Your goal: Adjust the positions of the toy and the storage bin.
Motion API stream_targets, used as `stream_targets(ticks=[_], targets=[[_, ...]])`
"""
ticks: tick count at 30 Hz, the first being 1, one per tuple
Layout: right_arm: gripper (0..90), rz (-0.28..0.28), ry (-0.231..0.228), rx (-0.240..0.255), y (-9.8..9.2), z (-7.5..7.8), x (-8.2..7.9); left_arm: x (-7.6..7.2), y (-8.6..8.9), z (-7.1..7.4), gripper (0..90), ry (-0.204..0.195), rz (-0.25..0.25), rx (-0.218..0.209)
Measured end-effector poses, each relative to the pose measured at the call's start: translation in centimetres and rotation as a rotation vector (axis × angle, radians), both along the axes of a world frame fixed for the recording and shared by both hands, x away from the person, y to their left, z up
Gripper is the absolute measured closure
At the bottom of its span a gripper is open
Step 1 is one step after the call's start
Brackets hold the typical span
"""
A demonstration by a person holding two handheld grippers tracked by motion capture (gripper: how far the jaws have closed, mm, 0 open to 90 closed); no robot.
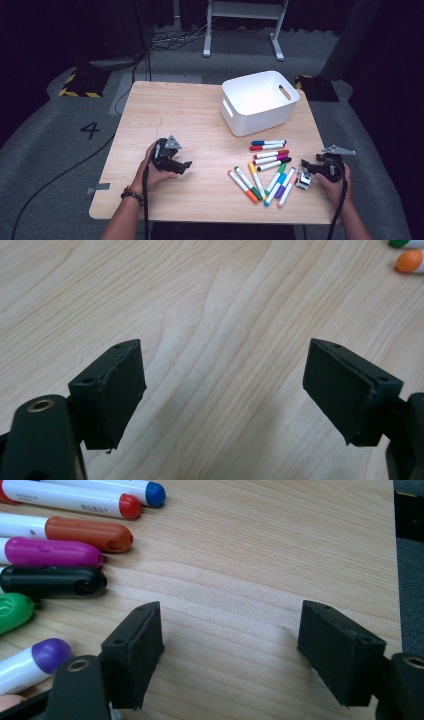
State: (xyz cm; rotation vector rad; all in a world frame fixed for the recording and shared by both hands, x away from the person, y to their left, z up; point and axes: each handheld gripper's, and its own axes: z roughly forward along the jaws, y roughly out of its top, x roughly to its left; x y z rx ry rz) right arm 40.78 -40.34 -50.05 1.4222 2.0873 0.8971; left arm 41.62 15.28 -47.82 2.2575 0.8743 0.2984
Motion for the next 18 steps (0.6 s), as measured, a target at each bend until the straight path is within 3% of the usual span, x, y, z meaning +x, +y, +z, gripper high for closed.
stream_targets(ticks=[3,5,6,7,9,12,14,18], targets=[[26.3,0.000,0.000,0.000,0.0,0.0,0.0,1.0,-0.8,0.6,18.1,-0.009,-0.013,0.013],[26.3,0.000,0.000,0.000,0.0,0.0,0.0,1.7,-1.3,1.3,18.1,-0.020,-0.013,-0.011],[26.3,0.000,0.000,0.001,0.0,0.0,0.0,2.0,-1.6,1.6,18.1,-0.002,-0.026,-0.043],[26.3,0.000,0.000,0.001,0.0,0.0,0.0,2.4,-1.8,2.1,18.1,-0.029,-0.021,-0.048],[26.3,0.000,0.000,0.000,0.0,0.0,0.0,3.1,-2.5,2.8,17.8,-0.014,-0.022,-0.064],[26.2,0.000,0.000,0.001,0.0,0.0,0.0,4.0,-3.4,3.8,18.4,-0.061,-0.019,-0.051],[26.2,0.000,0.000,0.000,0.0,0.0,0.0,4.5,-4.2,4.3,18.4,-0.055,-0.026,-0.085],[26.2,0.000,0.000,0.000,0.0,0.0,0.0,5.3,-5.7,5.8,18.7,-0.071,-0.054,-0.097]])
